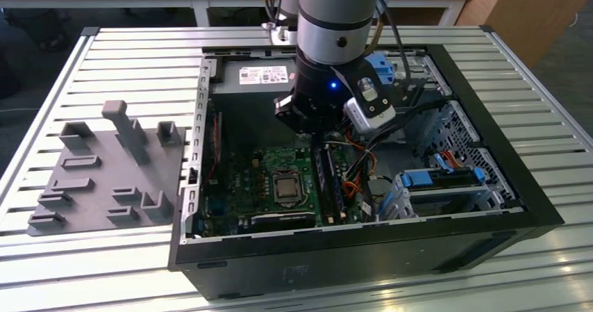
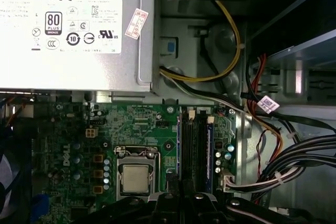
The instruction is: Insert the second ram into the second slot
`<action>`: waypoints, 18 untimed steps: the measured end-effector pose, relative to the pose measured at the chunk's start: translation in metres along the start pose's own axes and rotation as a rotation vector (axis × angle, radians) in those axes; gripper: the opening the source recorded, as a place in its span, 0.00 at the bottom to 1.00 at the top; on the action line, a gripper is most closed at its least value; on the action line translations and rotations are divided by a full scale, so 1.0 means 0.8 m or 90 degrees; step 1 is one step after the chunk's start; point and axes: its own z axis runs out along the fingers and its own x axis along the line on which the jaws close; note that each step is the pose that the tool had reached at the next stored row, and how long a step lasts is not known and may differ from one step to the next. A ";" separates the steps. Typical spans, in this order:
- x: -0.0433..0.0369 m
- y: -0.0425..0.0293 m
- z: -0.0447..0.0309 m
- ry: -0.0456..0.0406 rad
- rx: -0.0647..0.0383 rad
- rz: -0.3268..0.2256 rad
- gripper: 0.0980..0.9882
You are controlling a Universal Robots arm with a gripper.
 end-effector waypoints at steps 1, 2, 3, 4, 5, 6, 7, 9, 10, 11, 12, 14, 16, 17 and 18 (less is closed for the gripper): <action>0.000 -0.0005 0.0006 0.0000 0.000 0.000 0.04; 0.000 -0.0013 0.0015 0.0000 0.000 0.001 0.04; 0.000 -0.0029 0.0023 0.0000 0.000 0.002 0.04; 0.000 -0.0049 0.0029 -0.0001 0.000 0.004 0.04; 0.000 -0.0069 0.0035 -0.0001 0.000 0.005 0.04; 0.000 -0.0083 0.0041 -0.0001 0.000 0.006 0.04; 0.000 -0.0092 0.0050 -0.0001 0.000 0.007 0.04; -0.001 -0.0103 0.0062 -0.0001 0.000 0.008 0.04; -0.002 -0.0108 0.0068 0.0001 0.000 0.009 0.04; -0.004 -0.0109 0.0077 0.0002 0.000 0.010 0.04; -0.005 -0.0110 0.0085 0.0004 0.000 0.010 0.04; -0.008 -0.0110 0.0107 0.0011 0.000 0.010 0.04; -0.010 -0.0112 0.0145 0.0021 0.000 0.010 0.04; -0.010 -0.0114 0.0168 0.0022 0.000 0.011 0.04; -0.010 -0.0116 0.0190 0.0023 0.000 0.011 0.04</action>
